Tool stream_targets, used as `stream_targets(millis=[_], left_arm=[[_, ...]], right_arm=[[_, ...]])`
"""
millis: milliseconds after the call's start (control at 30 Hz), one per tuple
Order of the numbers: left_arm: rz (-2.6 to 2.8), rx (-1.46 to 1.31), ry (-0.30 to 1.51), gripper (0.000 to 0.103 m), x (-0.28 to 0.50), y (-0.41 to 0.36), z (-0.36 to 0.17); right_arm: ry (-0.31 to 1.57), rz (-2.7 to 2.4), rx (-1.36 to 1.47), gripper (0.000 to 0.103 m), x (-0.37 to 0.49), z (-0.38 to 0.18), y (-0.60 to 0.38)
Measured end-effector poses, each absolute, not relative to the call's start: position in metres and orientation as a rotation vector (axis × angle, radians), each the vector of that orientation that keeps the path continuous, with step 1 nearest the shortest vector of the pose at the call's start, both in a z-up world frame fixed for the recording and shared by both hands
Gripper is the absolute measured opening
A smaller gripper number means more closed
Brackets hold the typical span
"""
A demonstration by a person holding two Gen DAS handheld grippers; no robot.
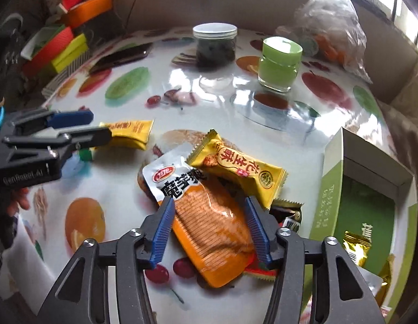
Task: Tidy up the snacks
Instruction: 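Grasp a yellow peanut-candy packet with the left tool while the right tool grasps another orange konjac packet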
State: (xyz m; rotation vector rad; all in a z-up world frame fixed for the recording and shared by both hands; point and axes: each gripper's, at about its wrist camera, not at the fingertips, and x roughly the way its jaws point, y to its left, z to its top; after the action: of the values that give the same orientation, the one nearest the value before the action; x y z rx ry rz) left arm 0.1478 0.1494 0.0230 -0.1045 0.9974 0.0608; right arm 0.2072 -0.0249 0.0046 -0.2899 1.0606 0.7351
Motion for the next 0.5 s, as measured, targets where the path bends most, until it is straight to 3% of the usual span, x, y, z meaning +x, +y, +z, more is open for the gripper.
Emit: stream_targets(millis=[500], left_arm=[[-0.003,-0.085,1.01,0.054,0.158,0.148,0.016]], right_arm=[[1.082,0.815,-0.306,0.06,0.199,0.004,-0.016]])
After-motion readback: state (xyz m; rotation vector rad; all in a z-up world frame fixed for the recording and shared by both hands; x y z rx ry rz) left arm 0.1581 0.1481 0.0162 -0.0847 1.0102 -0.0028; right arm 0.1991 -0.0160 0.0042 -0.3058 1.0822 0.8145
